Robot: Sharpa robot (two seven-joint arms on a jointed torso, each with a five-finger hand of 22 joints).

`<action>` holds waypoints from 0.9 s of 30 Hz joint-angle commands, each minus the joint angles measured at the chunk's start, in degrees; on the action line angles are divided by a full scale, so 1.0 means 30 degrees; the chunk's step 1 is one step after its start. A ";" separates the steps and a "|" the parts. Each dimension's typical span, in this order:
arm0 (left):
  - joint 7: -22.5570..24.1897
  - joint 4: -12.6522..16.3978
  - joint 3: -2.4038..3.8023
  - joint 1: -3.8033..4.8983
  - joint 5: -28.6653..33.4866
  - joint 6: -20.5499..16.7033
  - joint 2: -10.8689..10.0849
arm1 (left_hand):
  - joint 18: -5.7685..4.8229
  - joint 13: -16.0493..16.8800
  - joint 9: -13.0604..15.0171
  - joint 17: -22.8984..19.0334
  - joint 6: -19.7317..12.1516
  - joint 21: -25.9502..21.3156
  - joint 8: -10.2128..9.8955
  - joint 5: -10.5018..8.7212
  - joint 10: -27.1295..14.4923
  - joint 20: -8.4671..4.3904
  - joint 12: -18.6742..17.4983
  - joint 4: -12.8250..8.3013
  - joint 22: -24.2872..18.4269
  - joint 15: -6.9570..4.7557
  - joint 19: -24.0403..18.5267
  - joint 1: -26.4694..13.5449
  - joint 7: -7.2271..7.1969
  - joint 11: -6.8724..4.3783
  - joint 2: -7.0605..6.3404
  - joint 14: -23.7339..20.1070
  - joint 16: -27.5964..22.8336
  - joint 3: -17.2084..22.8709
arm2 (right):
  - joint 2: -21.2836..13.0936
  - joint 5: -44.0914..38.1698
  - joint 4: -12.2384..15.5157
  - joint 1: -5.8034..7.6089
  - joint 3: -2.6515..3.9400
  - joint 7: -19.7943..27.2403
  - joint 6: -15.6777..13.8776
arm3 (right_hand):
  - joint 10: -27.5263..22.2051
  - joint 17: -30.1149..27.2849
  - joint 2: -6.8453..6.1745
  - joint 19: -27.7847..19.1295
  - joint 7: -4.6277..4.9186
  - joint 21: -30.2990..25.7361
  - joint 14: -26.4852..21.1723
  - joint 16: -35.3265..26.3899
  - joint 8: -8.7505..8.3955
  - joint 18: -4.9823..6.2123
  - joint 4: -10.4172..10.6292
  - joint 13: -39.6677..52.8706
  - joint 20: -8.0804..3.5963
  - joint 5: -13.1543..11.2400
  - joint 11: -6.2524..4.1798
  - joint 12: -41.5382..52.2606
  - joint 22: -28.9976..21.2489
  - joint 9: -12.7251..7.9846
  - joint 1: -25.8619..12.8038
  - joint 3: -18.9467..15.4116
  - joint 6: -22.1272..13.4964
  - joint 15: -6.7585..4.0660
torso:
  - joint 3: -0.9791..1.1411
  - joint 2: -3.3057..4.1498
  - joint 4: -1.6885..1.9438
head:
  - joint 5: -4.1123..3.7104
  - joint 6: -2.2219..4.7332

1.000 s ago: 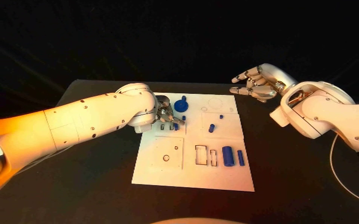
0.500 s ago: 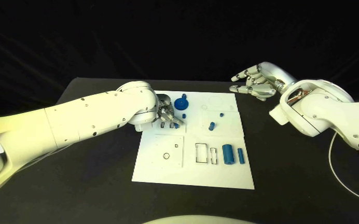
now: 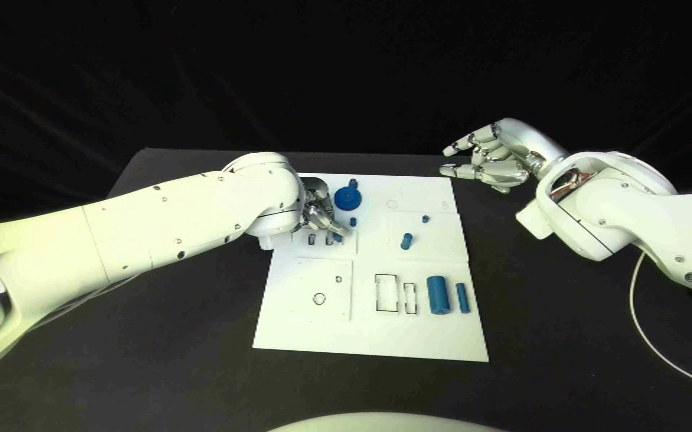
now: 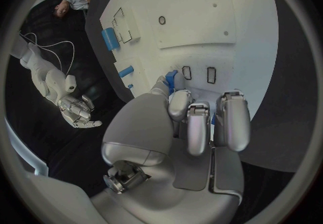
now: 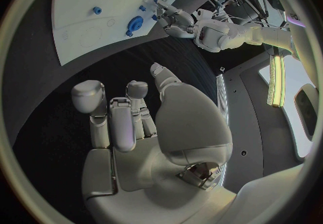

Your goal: Assemble the parts on the task board

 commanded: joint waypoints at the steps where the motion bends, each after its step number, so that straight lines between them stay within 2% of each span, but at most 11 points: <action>1: -0.0049 -0.0064 -0.0055 -0.0057 -0.0104 0.0231 0.0008 | -0.0118 0.0039 0.0036 0.5033 -0.0161 -0.0088 -0.0124 0.0314 -0.0078 -0.0094 -0.0163 -0.0265 0.0099 -0.0115 -0.0059 0.0604 -0.0031 -0.0103 -0.0154 0.2009 0.0046 0.0884 | 0.0056 -0.0004 -0.0039 -0.0035 -0.0023 0.0000 0.0423 | -0.0060 0.0015 0.0177 -0.0122 0.0000 -0.0134 0.0894 -0.0076 0.0109 0.0367 0.0036 0.0032 0.0030 0.0125 -0.0039 0.0079 -0.0026 -0.0032 0.0059 -0.0153 0.0111 -0.0012 | 0.0006 -0.0002 0.0006 | -0.0022 0.0010; 6: -0.0020 -0.0100 -0.0056 -0.0057 -0.0100 0.0353 -0.0054 | -0.0103 -0.0050 0.0125 0.5033 -0.0302 -0.0149 -0.0296 0.0997 -0.0142 -0.0084 -0.0383 -0.0513 0.0062 -0.0086 -0.0108 0.0897 0.0065 -0.0049 -0.1218 0.2009 0.0046 0.3492 | 0.0103 0.0151 -0.0047 -0.0089 -0.0075 0.0064 0.0644 | -0.0053 0.0003 0.0224 -0.0108 -0.0005 -0.0167 0.0899 -0.0097 0.0125 0.0367 0.0051 0.0012 0.0020 0.0273 -0.0048 0.0086 -0.0054 -0.0040 0.0145 -0.0182 0.0111 -0.0022 | -0.0001 -0.0002 0.0034 | -0.0035 0.0031; 7: -0.0016 -0.0100 -0.0057 -0.0057 -0.0095 0.0369 -0.0068 | -0.0158 -0.0086 0.0290 0.5033 -0.0169 -0.0164 -0.0223 0.1100 -0.0059 0.0077 -0.0469 -0.0256 0.0086 0.0013 -0.0117 0.0222 0.0131 0.0063 -0.2077 0.2009 0.0046 0.5553 | 0.0108 0.0162 -0.0047 -0.0096 -0.0081 0.0075 0.0665 | -0.0052 0.0001 0.0234 -0.0106 -0.0006 -0.0178 0.0901 -0.0102 0.0129 0.0368 0.0055 0.0008 0.0018 0.0309 -0.0050 0.0089 -0.0066 -0.0042 0.0165 -0.0190 0.0111 -0.0024 | -0.0002 -0.0005 0.0040 | -0.0040 0.0025; 8: -0.0012 -0.0099 -0.0057 -0.0057 -0.0083 0.0375 -0.0086 | -0.0105 -0.0095 0.0384 0.5033 -0.0256 -0.0182 -0.0226 0.1264 -0.0037 0.0026 -0.0511 -0.0408 0.0084 -0.0068 -0.0127 0.0067 0.0168 0.0133 -0.2681 0.2009 0.0046 0.6776 | 0.0111 0.0176 -0.0047 -0.0101 -0.0086 0.0096 0.0694 | -0.0054 0.0002 0.0239 -0.0103 -0.0007 -0.0184 0.0903 -0.0104 0.0133 0.0368 0.0059 0.0001 0.0016 0.0343 -0.0051 0.0087 -0.0071 -0.0044 0.0180 -0.0199 0.0110 -0.0026 | -0.0004 -0.0004 0.0048 | -0.0049 0.0030; 9: -0.0002 -0.0094 -0.0057 -0.0057 -0.0063 0.0355 -0.0106 | -0.0089 -0.0112 0.0436 0.5033 -0.0299 -0.0200 -0.0212 0.1330 -0.0042 0.0013 -0.0539 -0.0515 0.0064 -0.0026 -0.0139 -0.0002 0.0146 0.0073 -0.2926 0.2009 0.0046 0.7272 | 0.0114 0.0207 -0.0051 -0.0105 -0.0091 0.0150 0.0748 | -0.0056 0.0002 0.0244 -0.0100 -0.0008 -0.0191 0.0904 -0.0107 0.0136 0.0368 0.0063 -0.0005 0.0014 0.0377 -0.0052 0.0085 -0.0076 -0.0046 0.0195 -0.0208 0.0110 -0.0027 | -0.0007 0.0006 0.0057 | -0.0066 0.0038; 10: 0.0021 -0.0087 -0.0058 -0.0057 -0.0021 0.0269 -0.0129 | -0.0096 -0.0131 0.0655 0.5033 -0.0241 -0.0228 -0.0047 0.1373 0.0013 0.0064 -0.0583 -0.0530 0.0060 0.0015 -0.0151 -0.0683 0.0176 0.0129 -0.3416 0.2009 0.0046 0.8839 | 0.0119 0.0269 -0.0060 -0.0108 -0.0095 0.0232 0.0820 | -0.0059 -0.0001 0.0245 -0.0097 -0.0007 -0.0195 0.0905 -0.0111 0.0138 0.0367 0.0068 -0.0013 0.0013 0.0402 -0.0052 0.0080 -0.0080 -0.0047 0.0201 -0.0217 0.0110 -0.0028 | -0.0008 0.0012 0.0055 | -0.0073 0.0036; 12: 0.0080 -0.0073 -0.0058 -0.0057 0.0091 -0.0006 -0.0177 | -0.0079 -0.0161 0.0848 0.5033 -0.0338 -0.0252 0.0058 0.1399 0.0036 0.0047 -0.0634 -0.0887 0.0057 0.0063 -0.0159 -0.1103 0.0140 0.0092 -0.4060 0.2009 0.0046 0.9970 | 0.0139 0.0402 -0.0081 -0.0115 -0.0106 0.0381 0.0907 | -0.0083 -0.0019 0.0250 -0.0093 -0.0008 -0.0232 0.0907 -0.0134 0.0150 0.0371 0.0100 -0.0061 0.0007 0.0551 -0.0052 0.0048 -0.0119 -0.0055 0.0234 -0.0270 0.0105 -0.0030 | -0.0011 0.0027 0.0043 | -0.0077 0.0071; 15: 0.0195 -0.0045 -0.0059 -0.0058 0.0226 -0.0444 -0.0263 | -0.0093 -0.0118 0.1117 0.5033 -0.0328 -0.0236 0.0264 0.1644 0.0131 0.0060 -0.0624 -0.1335 0.0125 0.0034 -0.0129 -0.1659 0.0151 0.0062 -0.4506 0.2009 0.0046 1.1287 | 0.0193 0.0511 -0.0128 -0.0133 -0.0124 0.0519 0.0984 | -0.0097 -0.0034 0.0258 -0.0085 -0.0006 -0.0264 0.0908 -0.0155 0.0160 0.0371 0.0135 -0.0089 0.0003 0.0737 -0.0054 0.0038 -0.0149 -0.0065 0.0264 -0.0319 0.0096 -0.0034 | -0.0011 0.0015 0.0034 | -0.0103 0.0067; 17: 0.0265 -0.0023 -0.0059 -0.0058 0.0278 -0.0700 -0.0319 | -0.0102 -0.0107 0.1254 0.5033 -0.0294 -0.0205 0.0375 0.1724 0.0182 0.0048 -0.0627 -0.1518 0.0196 0.0034 -0.0095 -0.2002 0.0191 0.0040 -0.4628 0.2009 0.0046 1.1867 | 0.0221 0.0559 -0.0150 -0.0146 -0.0135 0.0591 0.1023 | -0.0099 -0.0030 0.0259 -0.0084 -0.0006 -0.0270 0.0910 -0.0155 0.0161 0.0371 0.0143 -0.0095 0.0002 0.0767 -0.0053 0.0036 -0.0155 -0.0067 0.0267 -0.0330 0.0093 -0.0034 | -0.0001 0.0020 0.0035 | -0.0086 0.0060; 27: 0.0286 0.0126 -0.0060 -0.0060 0.0338 -0.0947 -0.0498 | -0.0111 -0.0108 0.1484 0.5033 -0.0287 -0.0181 0.0538 0.1871 0.0251 0.0034 -0.0650 -0.1998 0.0275 0.0010 -0.0056 -0.2480 0.0183 0.0026 -0.4907 0.2009 0.0046 1.2676 | 0.0272 0.0846 -0.0182 -0.0179 -0.0161 0.0954 0.1360 | -0.0113 -0.0047 0.0262 -0.0086 -0.0004 -0.0293 0.0909 -0.0172 0.0162 0.0375 0.0167 -0.0121 0.0000 0.0847 -0.0051 0.0018 -0.0183 -0.0074 0.0275 -0.0359 0.0080 -0.0034 | -0.0003 0.0031 0.0018 | -0.0059 0.0026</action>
